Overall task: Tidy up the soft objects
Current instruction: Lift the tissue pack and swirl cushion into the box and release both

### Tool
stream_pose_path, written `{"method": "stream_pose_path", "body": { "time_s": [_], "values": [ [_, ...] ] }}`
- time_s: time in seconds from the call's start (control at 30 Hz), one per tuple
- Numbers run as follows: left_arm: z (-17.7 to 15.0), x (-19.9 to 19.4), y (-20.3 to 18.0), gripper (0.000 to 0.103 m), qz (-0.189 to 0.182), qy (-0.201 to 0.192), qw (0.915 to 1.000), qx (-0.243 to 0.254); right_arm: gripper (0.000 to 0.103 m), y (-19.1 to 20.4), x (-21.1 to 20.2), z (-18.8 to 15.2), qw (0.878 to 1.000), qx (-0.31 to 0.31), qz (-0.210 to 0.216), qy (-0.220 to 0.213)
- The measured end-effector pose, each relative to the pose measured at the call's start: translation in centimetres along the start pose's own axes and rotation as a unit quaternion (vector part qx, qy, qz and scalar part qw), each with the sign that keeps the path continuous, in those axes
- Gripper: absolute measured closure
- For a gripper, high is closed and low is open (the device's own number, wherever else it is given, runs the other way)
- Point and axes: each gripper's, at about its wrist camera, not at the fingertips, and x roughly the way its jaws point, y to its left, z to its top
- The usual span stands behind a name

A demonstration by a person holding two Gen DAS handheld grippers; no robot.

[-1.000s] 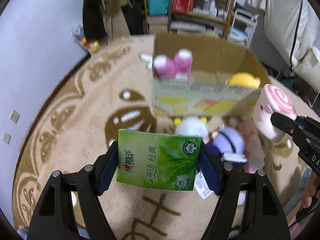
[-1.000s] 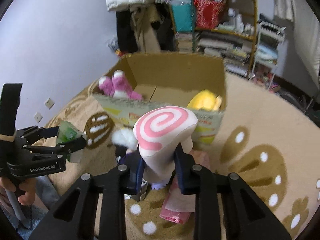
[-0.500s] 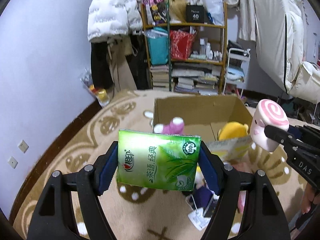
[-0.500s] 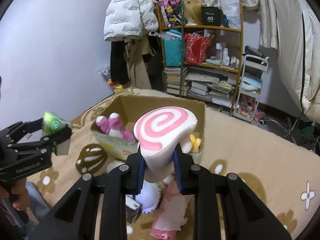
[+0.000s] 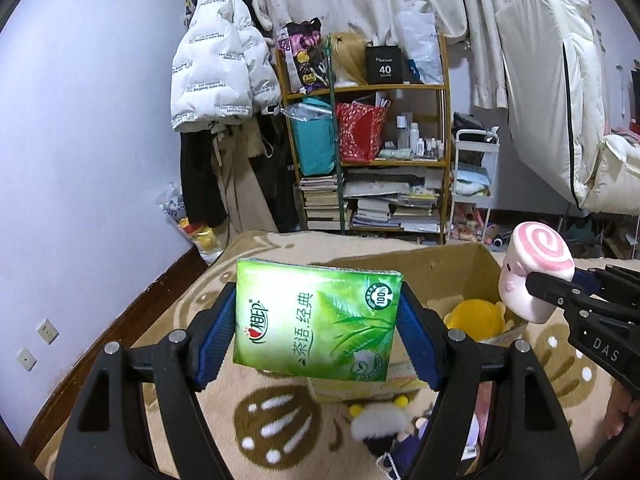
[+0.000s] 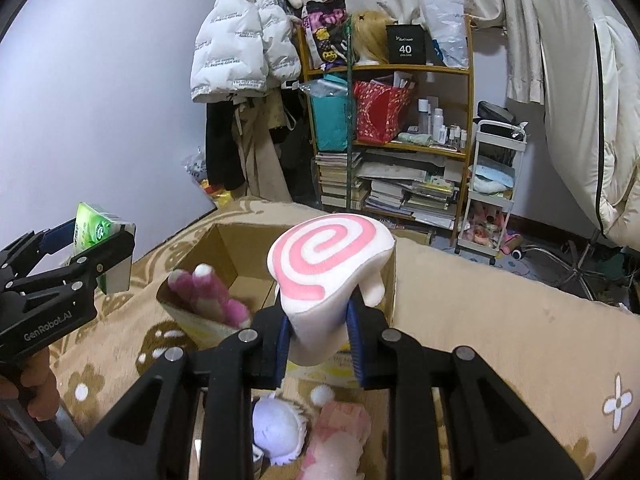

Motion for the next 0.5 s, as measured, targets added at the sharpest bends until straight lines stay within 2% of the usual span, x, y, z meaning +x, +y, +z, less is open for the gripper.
{"method": "stream_pose_path", "body": {
  "time_s": [0.23,0.5],
  "values": [
    [0.4,1.3,0.4,0.028,-0.008,-0.009,0.9998,-0.014,0.077,-1.2,1.1,0.8,1.0,0.011,-0.003,-0.016],
    [0.5,2.9,-0.2,0.028,-0.029,-0.009,0.9995,-0.009,0.076,-1.9,2.5,0.9,1.0,0.006,-0.005,-0.022]
  ]
}}
